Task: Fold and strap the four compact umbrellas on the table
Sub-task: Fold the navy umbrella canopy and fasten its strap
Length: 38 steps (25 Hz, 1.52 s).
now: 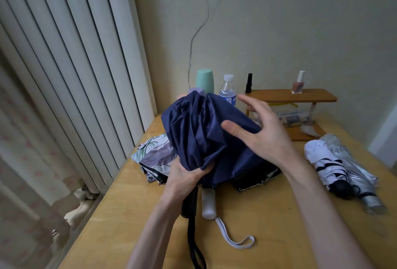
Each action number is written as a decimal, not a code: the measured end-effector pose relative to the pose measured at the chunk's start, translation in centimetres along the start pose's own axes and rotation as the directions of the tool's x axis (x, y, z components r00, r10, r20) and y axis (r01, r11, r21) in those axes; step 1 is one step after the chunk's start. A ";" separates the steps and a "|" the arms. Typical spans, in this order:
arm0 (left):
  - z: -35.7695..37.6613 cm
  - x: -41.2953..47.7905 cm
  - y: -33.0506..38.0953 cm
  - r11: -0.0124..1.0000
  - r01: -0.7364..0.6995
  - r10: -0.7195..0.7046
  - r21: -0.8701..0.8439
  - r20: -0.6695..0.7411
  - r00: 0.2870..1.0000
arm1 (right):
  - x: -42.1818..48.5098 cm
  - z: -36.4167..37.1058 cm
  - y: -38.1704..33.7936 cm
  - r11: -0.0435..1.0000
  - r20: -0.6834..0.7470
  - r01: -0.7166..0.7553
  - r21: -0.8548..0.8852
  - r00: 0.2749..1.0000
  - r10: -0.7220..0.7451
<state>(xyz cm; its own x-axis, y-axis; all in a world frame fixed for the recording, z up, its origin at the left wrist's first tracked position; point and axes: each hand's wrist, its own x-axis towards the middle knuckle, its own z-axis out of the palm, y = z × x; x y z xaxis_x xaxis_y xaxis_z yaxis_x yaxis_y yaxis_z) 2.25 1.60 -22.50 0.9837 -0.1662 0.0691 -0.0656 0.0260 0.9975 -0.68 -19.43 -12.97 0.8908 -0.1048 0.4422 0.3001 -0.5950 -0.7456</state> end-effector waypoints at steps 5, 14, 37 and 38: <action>0.5 -0.9 0.7 0.977 -0.162 0.137 0.141 0.171 0.976 | 3.7 2.7 -2.1 0.982 0.152 -0.175 0.065 0.975 0.164; 1.3 -2.0 2.4 0.966 -0.090 0.007 0.242 0.324 0.946 | 4.0 4.2 0.6 0.944 -0.092 -0.135 0.301 0.981 0.170; -1.6 -0.6 2.9 0.973 -0.054 -0.017 -0.226 -0.301 0.954 | 1.4 3.7 0.6 0.828 0.006 -0.201 0.523 0.973 0.233; -2.1 -0.4 2.8 0.971 -0.067 -0.010 -0.228 -0.322 0.947 | 1.5 3.6 0.5 0.825 -0.028 -0.212 0.524 0.964 0.265</action>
<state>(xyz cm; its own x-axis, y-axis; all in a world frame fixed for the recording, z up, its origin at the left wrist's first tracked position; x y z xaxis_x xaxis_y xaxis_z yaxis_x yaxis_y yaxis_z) 2.00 3.81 -19.75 0.9859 0.1597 0.0508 -0.0918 0.2610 0.9610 1.99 -17.05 -14.49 0.9287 -0.2804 0.2426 0.2380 -0.0511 -0.9699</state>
